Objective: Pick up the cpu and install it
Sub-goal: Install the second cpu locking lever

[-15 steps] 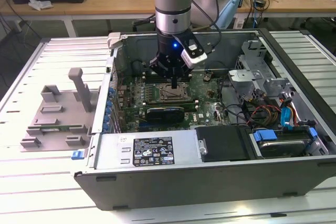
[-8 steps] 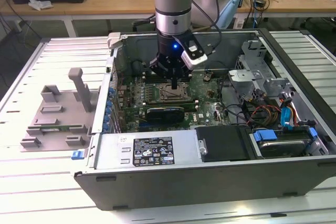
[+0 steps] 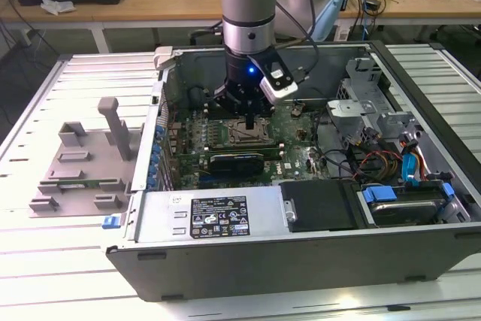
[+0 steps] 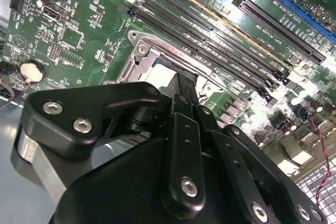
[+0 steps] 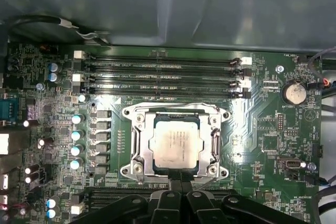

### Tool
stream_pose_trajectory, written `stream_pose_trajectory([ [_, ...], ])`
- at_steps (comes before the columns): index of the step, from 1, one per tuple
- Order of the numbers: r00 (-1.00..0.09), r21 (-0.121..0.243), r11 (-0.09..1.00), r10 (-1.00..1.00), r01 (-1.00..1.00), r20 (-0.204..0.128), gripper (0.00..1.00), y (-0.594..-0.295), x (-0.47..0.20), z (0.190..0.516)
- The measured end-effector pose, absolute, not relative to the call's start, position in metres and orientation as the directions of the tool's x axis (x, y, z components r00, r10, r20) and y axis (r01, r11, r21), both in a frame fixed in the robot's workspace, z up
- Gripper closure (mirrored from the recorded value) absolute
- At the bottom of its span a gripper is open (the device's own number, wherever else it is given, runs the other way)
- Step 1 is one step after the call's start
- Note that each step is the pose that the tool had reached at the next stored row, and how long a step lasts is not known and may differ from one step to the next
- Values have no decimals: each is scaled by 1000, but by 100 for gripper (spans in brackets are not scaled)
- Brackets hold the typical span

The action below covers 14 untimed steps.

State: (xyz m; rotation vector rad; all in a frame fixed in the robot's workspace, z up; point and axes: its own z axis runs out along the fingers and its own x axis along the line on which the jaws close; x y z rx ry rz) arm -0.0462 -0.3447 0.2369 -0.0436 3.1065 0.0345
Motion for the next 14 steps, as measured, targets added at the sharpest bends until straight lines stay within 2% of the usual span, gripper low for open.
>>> stream_pose_trajectory([
  [5, -999, 39, 999, -27, -29, -35, 89, -355, -46, 237],
  [14, -999, 39, 999, -27, -28, -35, 89, -367, -47, 236],
])
